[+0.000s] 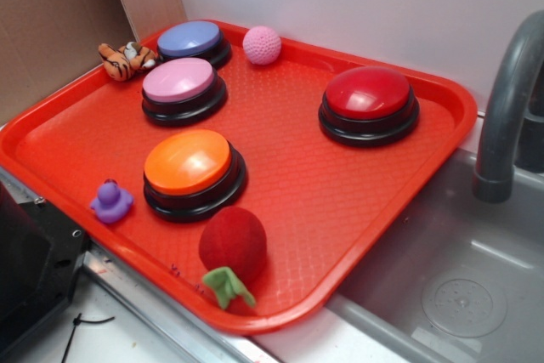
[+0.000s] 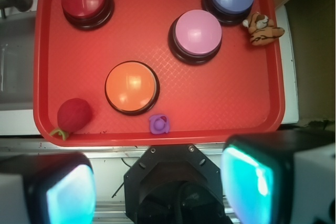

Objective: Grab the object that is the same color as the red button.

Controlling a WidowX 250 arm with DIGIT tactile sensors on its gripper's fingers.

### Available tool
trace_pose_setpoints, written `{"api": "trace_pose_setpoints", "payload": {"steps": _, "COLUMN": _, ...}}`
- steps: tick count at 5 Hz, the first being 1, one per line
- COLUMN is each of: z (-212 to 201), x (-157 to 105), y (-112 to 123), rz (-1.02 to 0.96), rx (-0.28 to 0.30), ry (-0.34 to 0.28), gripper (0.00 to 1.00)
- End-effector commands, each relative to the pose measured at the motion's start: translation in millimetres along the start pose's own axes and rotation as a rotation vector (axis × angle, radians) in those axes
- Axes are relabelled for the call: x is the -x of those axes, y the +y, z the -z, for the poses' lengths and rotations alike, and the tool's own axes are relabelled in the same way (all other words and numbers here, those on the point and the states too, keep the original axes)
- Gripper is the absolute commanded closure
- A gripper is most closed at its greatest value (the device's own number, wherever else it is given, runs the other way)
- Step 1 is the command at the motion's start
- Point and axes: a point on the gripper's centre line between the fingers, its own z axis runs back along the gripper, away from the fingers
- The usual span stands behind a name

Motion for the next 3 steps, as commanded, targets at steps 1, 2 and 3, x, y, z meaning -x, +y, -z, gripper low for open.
{"api": "trace_pose_setpoints", "payload": {"steps": 1, "z": 0.0, "x": 0.0, "y": 0.0, "rz": 0.000, "rx": 0.000, "ry": 0.000, "gripper": 0.00}}
{"api": "trace_pose_setpoints", "payload": {"steps": 2, "z": 11.2, "x": -0.9, "y": -9.6, "rz": -0.079, "rx": 0.040, "ry": -0.031, "gripper": 0.00}}
{"api": "trace_pose_setpoints", "payload": {"steps": 3, "z": 28.6, "x": -3.7, "y": -19.1, "rz": -0.159, "rx": 0.102, "ry": -0.042, "gripper": 0.00}}
